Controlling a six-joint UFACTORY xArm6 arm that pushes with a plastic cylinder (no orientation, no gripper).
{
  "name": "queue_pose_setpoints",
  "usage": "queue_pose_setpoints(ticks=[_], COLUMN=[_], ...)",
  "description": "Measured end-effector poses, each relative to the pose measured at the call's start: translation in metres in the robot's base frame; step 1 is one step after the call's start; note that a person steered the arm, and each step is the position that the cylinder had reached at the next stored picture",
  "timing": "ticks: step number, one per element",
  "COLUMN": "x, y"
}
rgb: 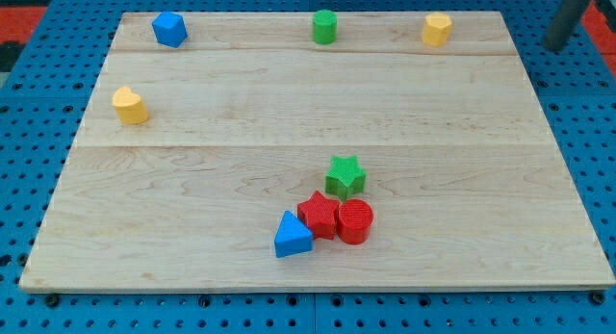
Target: Push yellow hexagon into green star
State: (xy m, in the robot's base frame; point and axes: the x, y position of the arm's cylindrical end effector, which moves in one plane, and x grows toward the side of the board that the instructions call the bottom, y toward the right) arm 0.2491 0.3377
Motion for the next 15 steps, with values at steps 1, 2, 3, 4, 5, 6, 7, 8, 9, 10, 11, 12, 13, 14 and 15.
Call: queue_pose_setpoints(ticks=[1,2,3,4,5,6,7,8,9,10,11,12,13,14,15], x=[-0.049,-0.044,-0.020,-0.034,-0.008,0.003,-0.034,0.016,0.035,-0.009,0.034,0.113,0.119,0.075,0.069], y=[-0.011,-0.029,-0.079,-0.118,-0.183,-0.234,-0.229,-0.242,-0.262,-0.249,-0.287,-0.300,-0.292,-0.284,-0.324])
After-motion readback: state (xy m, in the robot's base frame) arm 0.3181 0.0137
